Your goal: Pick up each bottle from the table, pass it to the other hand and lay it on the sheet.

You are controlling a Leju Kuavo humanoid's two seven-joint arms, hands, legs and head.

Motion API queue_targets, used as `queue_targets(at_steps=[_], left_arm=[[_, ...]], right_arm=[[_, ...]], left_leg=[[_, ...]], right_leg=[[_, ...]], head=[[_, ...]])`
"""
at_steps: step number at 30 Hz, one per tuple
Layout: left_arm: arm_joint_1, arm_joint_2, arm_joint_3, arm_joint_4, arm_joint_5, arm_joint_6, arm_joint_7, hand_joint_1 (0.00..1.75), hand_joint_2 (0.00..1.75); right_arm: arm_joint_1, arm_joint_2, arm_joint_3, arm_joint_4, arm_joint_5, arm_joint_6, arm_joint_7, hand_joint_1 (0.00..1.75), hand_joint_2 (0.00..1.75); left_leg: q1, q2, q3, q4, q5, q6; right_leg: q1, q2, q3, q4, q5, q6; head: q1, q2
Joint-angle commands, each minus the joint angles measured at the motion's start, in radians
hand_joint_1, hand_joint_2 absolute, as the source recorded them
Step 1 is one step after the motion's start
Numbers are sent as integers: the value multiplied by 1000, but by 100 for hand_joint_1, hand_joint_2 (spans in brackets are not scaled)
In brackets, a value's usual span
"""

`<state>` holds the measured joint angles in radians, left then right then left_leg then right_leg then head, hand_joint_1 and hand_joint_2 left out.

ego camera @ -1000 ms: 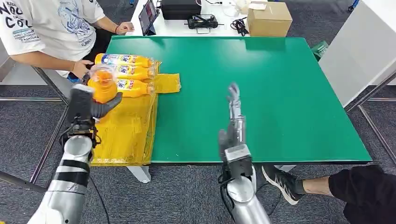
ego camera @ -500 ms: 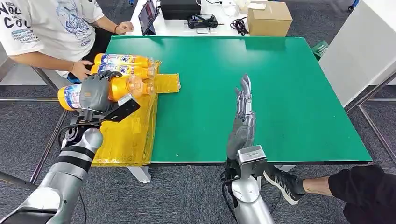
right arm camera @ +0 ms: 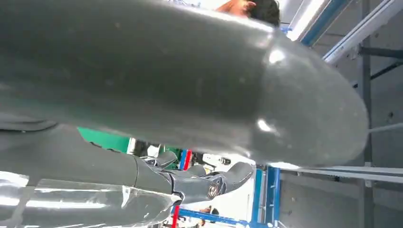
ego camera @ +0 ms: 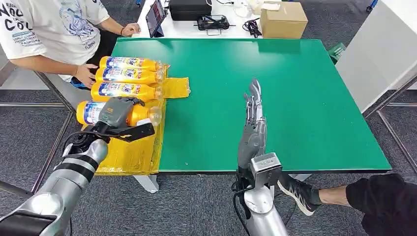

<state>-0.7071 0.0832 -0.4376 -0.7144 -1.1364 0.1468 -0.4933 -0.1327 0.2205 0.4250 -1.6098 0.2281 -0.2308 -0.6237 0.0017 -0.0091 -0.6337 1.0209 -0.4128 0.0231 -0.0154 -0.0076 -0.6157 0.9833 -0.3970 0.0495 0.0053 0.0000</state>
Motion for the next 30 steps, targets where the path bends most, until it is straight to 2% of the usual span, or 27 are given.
queue_targets(at_steps=[1,2,3,8,12,14,15,25,27,28,30], left_arm=[[-93,58,-156,164,59,-111,-25,175,175],[-95,59,-160,166,61,-117,-25,175,175],[-97,61,-164,170,65,-122,-25,175,175],[-94,65,-179,175,87,-143,-31,175,175],[-85,70,-203,173,105,-160,-34,175,175],[-79,70,-207,175,103,-159,-35,175,175],[-79,70,-207,175,103,-159,-35,175,175],[-79,69,-217,180,103,-166,-35,175,175],[-61,61,-214,184,124,-165,-37,175,175],[-51,58,-222,190,131,-172,-38,175,175],[-36,52,-226,197,147,-175,-42,175,175]], right_arm=[[-21,-5,-5,76,-19,2,2,0,0],[-22,-5,-5,76,-19,4,2,0,0],[-23,-4,-5,80,-20,3,2,0,0],[-25,-4,-3,88,-26,13,3,0,0],[-30,-2,0,103,-35,30,10,0,0],[-31,-2,2,106,-36,33,11,0,0],[-31,-2,2,106,-36,33,11,0,0],[-34,-2,2,115,-39,40,13,0,0],[-37,0,3,123,-40,44,14,0,0],[-41,1,5,131,-41,47,14,0,0],[-45,3,9,139,-41,50,15,0,0]], left_leg=[[1,2,4,0,-2,-1],[2,3,10,0,-5,-2],[1,2,5,0,-2,-1],[1,2,4,0,-2,-1],[2,2,8,1,-4,-2],[1,2,4,0,-2,-1],[1,3,7,0,-3,-2],[1,1,3,0,-1,-1],[2,3,8,1,-4,-2],[1,1,4,-1,-2,-1],[1,2,6,-1,-2,-1]], right_leg=[[1,2,4,-1,-1,-2],[2,3,10,-1,-3,-3],[1,2,5,0,-1,-2],[1,1,4,-1,-1,-2],[2,2,8,0,-3,-3],[1,2,4,-1,-1,-2],[2,2,7,-1,-2,-2],[1,1,3,-1,-1,-1],[2,3,8,0,-3,-3],[1,1,4,-1,-1,-2],[1,2,6,-1,-1,-2]], head=[[0,0],[0,0],[0,0],[0,0],[0,0],[0,0],[0,0],[0,0],[0,0],[0,0],[0,0]])
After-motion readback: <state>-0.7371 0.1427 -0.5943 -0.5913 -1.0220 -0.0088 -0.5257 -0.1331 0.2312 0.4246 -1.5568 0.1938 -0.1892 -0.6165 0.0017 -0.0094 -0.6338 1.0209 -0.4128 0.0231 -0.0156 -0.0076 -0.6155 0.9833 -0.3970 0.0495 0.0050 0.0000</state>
